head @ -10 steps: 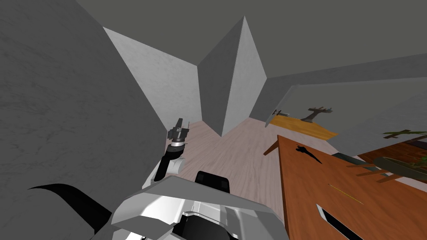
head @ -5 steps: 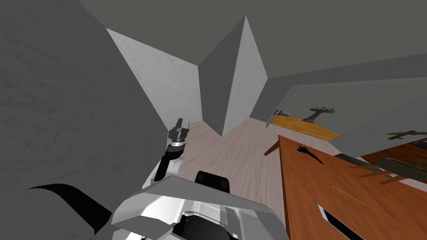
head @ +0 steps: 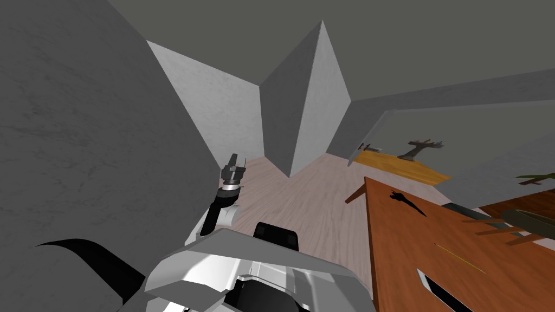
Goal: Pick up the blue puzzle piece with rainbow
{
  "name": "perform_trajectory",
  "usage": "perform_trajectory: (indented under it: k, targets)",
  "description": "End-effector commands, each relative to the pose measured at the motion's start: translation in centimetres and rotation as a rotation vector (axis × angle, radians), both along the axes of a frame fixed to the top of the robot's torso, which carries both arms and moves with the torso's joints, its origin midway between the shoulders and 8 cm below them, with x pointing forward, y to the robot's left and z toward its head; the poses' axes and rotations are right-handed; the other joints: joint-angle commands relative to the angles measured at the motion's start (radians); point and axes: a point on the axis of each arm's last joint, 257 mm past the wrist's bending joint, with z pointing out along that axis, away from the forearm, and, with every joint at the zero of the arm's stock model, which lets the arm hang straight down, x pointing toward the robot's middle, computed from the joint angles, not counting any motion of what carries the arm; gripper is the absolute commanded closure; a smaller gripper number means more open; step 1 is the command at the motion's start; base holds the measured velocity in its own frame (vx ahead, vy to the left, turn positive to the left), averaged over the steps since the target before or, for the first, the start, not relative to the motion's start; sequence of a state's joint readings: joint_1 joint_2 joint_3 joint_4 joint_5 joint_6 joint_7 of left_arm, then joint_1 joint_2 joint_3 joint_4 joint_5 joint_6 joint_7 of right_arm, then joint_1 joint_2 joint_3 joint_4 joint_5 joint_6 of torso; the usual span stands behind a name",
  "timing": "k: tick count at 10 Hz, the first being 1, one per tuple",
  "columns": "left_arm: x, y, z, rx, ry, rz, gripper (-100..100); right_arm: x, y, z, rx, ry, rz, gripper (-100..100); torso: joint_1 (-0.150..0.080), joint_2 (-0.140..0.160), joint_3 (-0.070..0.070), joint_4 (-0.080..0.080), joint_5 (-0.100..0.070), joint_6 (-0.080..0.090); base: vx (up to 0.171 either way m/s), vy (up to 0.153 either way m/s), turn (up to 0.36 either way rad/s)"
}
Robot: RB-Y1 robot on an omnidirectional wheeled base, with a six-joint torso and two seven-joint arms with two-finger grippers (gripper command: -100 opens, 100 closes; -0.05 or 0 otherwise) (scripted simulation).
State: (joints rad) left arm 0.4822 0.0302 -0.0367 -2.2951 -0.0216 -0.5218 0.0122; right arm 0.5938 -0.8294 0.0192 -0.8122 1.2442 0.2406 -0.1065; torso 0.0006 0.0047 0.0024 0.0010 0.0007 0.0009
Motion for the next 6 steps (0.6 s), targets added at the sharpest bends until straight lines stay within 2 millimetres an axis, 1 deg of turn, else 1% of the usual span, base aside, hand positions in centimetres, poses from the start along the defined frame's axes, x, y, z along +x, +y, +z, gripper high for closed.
perform_trajectory:
  k: [1, 2, 3, 4, 5, 6]
  targets:
    - [0.0, 0.0, 0.0, 0.000, 0.000, 0.000, 0, -0.2, 0.0, 0.1, -0.012, 0.047, 0.045, -100, 0.000, 0.000, 0.000, 0.000, 0.000, 0.000, -0.020, 0.000, 0.024]
    - [0.0, 0.0, 0.0, 0.000, 0.000, 0.000, 0, -0.6, 0.1, 0.1, -0.019, 0.097, 0.085, -100, 0.000, 0.000, 0.000, 0.000, 0.000, 0.000, -0.019, -0.001, 0.053]
    - [0.0, 0.0, 0.0, 0.000, 0.000, 0.000, 0, -0.5, 0.1, 0.2, -0.023, 0.108, 0.098, -100, -0.001, -0.001, 0.000, 0.000, 0.000, 0.000, -0.013, -0.004, 0.019]
    - [0.0, 0.0, 0.0, 0.000, 0.000, 0.000, 0, -1.0, 0.2, 0.2, -0.032, 0.164, 0.146, -100, -0.001, -0.001, 0.000, 0.000, 0.000, 0.000, -0.017, -0.003, 0.057]
    - [0.0, 0.0, 0.0, 0.000, 0.000, 0.000, 0, -1.0, 0.2, 0.2, -0.034, 0.170, 0.153, -100, -0.001, -0.001, 0.000, 0.000, 0.000, 0.000, -0.014, -0.005, 0.026]
    - [0.0, 0.0, 0.0, 0.000, 0.000, 0.000, 0, -1.4, 0.4, 0.3, -0.043, 0.230, 0.207, -100, -0.001, -0.001, -0.001, 0.000, 0.000, 0.000, -0.018, -0.006, 0.054]
